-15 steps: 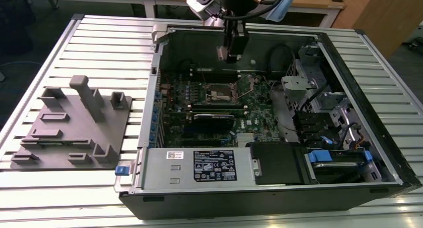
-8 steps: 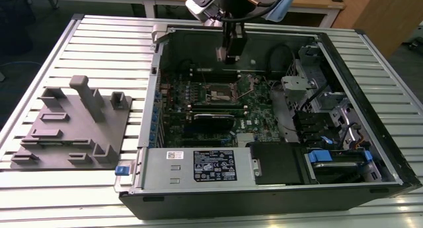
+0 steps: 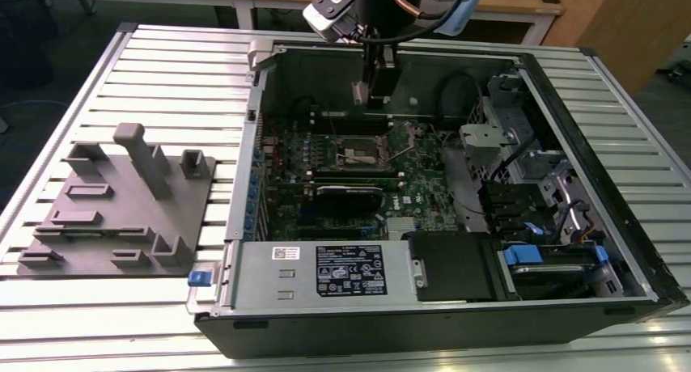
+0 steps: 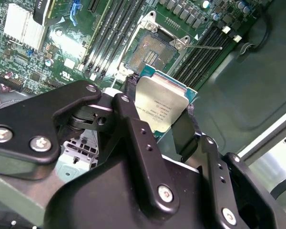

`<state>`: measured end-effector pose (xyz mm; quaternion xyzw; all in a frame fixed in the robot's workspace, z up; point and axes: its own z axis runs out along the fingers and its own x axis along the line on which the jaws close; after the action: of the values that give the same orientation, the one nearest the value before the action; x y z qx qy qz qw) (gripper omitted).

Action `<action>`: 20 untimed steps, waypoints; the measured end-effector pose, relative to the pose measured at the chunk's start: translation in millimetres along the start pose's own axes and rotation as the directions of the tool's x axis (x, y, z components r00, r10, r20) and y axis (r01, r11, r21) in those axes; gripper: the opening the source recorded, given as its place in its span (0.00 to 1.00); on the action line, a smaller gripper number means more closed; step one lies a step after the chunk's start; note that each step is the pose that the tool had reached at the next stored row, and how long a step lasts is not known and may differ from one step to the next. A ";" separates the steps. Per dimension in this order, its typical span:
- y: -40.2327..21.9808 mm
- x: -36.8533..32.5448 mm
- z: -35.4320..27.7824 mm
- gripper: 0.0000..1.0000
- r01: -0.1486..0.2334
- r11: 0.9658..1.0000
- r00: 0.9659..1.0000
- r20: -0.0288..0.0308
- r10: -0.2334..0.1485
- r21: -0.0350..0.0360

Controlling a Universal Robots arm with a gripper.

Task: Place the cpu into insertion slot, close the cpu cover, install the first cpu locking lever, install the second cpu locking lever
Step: 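Place the cpu into insertion slot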

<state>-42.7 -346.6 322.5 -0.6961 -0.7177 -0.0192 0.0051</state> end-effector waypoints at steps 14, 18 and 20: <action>-0.1 -0.2 7.0 0.54 -0.002 1.000 1.000 0.001 0.002 0.000; -0.2 -0.4 10.8 0.54 -0.015 1.000 1.000 0.001 0.015 -0.001; -0.3 -0.4 13.3 0.54 -0.016 1.000 1.000 0.001 0.016 -0.001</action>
<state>-42.8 -346.6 309.3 -0.7018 -0.7121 -0.0189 0.0046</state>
